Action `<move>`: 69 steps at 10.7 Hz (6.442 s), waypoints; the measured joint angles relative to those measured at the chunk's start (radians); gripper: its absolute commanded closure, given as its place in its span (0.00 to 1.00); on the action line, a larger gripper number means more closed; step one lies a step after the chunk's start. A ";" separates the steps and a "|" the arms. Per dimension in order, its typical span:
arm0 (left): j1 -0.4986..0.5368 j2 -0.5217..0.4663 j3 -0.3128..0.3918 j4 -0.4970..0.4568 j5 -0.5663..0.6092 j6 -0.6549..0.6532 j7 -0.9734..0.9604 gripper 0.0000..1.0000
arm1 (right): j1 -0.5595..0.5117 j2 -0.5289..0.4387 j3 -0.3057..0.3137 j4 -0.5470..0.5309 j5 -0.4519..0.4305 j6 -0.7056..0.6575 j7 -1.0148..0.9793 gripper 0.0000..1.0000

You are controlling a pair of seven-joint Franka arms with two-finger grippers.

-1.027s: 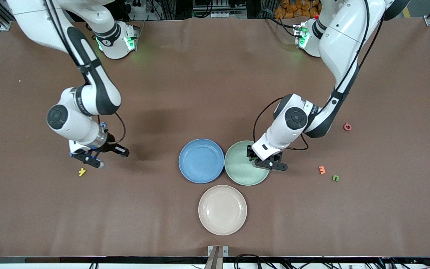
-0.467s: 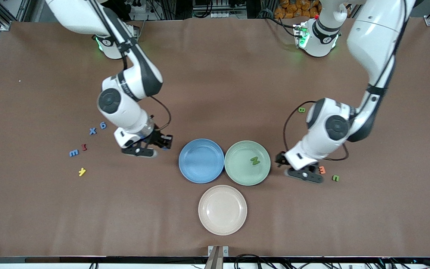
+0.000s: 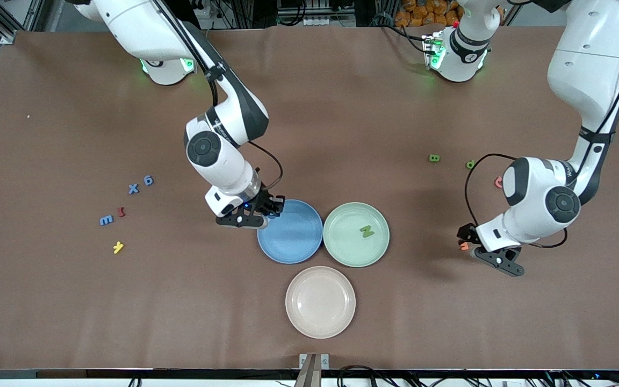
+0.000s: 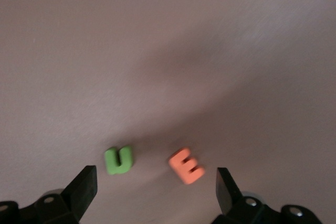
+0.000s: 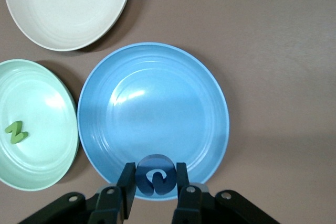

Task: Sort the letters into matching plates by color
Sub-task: 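Release the letters into the matching plates with the right and left grippers, then return both grippers to the remaining blue and green letters, then drop the u with the left gripper while the right gripper grasps the 3, then drop the 3 with the right gripper while the left gripper grasps the B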

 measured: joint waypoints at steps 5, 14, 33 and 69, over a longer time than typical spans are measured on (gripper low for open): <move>0.002 0.034 0.037 0.004 -0.001 0.003 0.088 0.20 | 0.003 0.061 -0.004 0.057 -0.029 0.002 0.011 0.00; -0.005 0.073 0.085 0.054 -0.003 0.003 0.057 0.36 | -0.288 -0.095 -0.039 -0.158 -0.081 -0.056 -0.293 0.00; -0.086 0.132 0.048 0.140 -0.006 0.004 -0.156 1.00 | -0.668 -0.178 -0.114 -0.376 -0.189 0.103 0.273 0.00; -0.203 -0.315 -0.012 -0.438 0.044 0.014 -0.695 0.00 | -0.705 -0.056 -0.086 -0.401 -0.095 0.225 -0.100 0.85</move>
